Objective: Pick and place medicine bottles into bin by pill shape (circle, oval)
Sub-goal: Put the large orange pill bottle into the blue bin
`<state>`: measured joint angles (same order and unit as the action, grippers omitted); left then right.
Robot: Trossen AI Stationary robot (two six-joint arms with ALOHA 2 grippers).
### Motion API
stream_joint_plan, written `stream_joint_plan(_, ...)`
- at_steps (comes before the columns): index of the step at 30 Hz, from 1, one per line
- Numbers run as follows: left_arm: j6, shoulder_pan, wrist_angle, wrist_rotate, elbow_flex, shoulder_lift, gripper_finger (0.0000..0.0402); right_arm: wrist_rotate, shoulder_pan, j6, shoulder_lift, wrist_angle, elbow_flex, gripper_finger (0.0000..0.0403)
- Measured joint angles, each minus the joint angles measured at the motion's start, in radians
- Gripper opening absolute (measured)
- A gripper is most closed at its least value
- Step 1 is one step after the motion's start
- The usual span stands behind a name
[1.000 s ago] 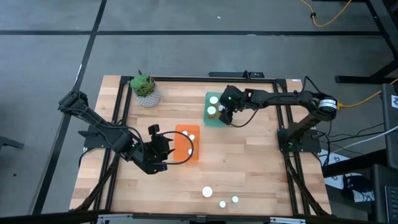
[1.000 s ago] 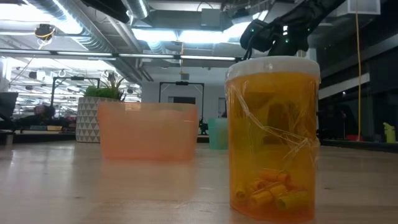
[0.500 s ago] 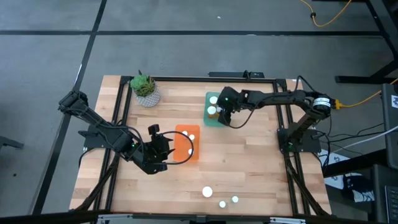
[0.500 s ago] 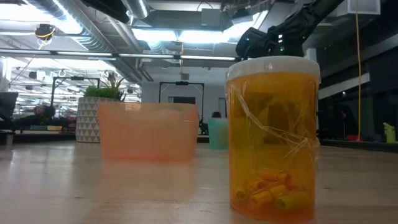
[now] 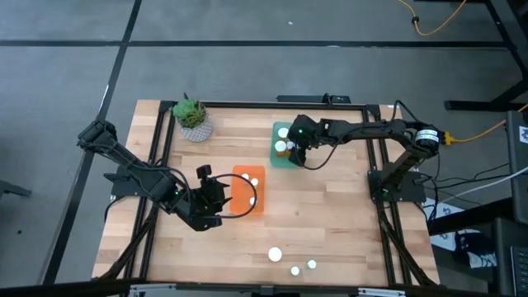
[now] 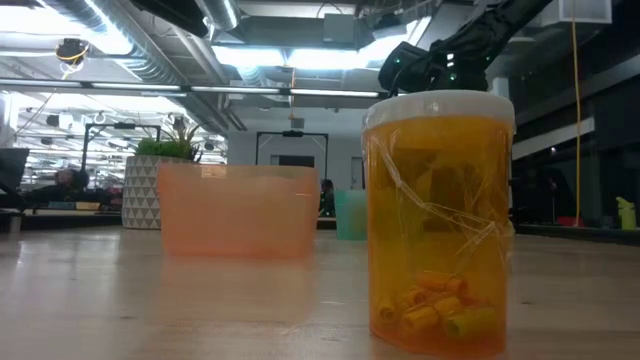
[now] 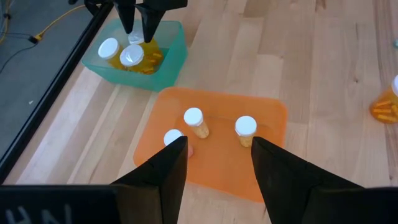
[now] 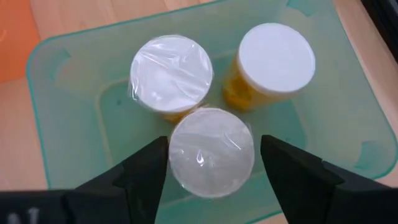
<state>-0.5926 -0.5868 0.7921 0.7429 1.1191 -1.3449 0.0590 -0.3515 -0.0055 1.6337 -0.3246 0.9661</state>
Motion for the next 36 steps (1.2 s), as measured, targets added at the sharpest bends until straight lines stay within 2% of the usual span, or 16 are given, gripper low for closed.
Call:
stream_joint_plan(10, 0.0, 0.0, 0.0, 0.0, 0.0, 0.0, 0.0171, 0.0, 0.0, 0.013, -0.021, -0.011, 0.0, 0.0274)
stream_joint_plan(16, 0.0, 0.0, 0.0, 0.0, 0.0, 0.0, 0.0171, -0.005, 0.01, 0.08, -0.124, -0.012, 0.0, 0.0275)
stream_joint_plan(19, 0.0, 0.0, 0.001, 0.0, 0.0, 0.0, 0.0171, -0.054, 0.043, 0.147, -0.188, -0.027, 0.0, 0.0275)
stream_joint_plan(22, 0.0, 0.0, 0.001, 0.0, 0.0, 0.0, 0.0171, -0.083, 0.115, 0.207, -0.253, -0.045, 0.0, 0.0275)
stream_joint_plan(28, 0.001, 0.0, 0.0, 0.0, 0.0, 0.0, 0.0171, 0.038, 0.326, 0.288, -0.353, -0.098, 0.001, 0.0275)
stream_joint_plan(32, 0.0, 0.0, -0.003, 0.0, 0.0, 0.0, 0.0171, 0.051, 0.446, 0.385, -0.383, -0.205, 0.002, 0.0275)
stream_joint_plan(36, 0.012, 0.002, -0.13, -0.033, 0.0, -0.012, 0.0171, 0.053, 0.54, 0.501, -0.387, -0.356, 0.002, 0.0275)
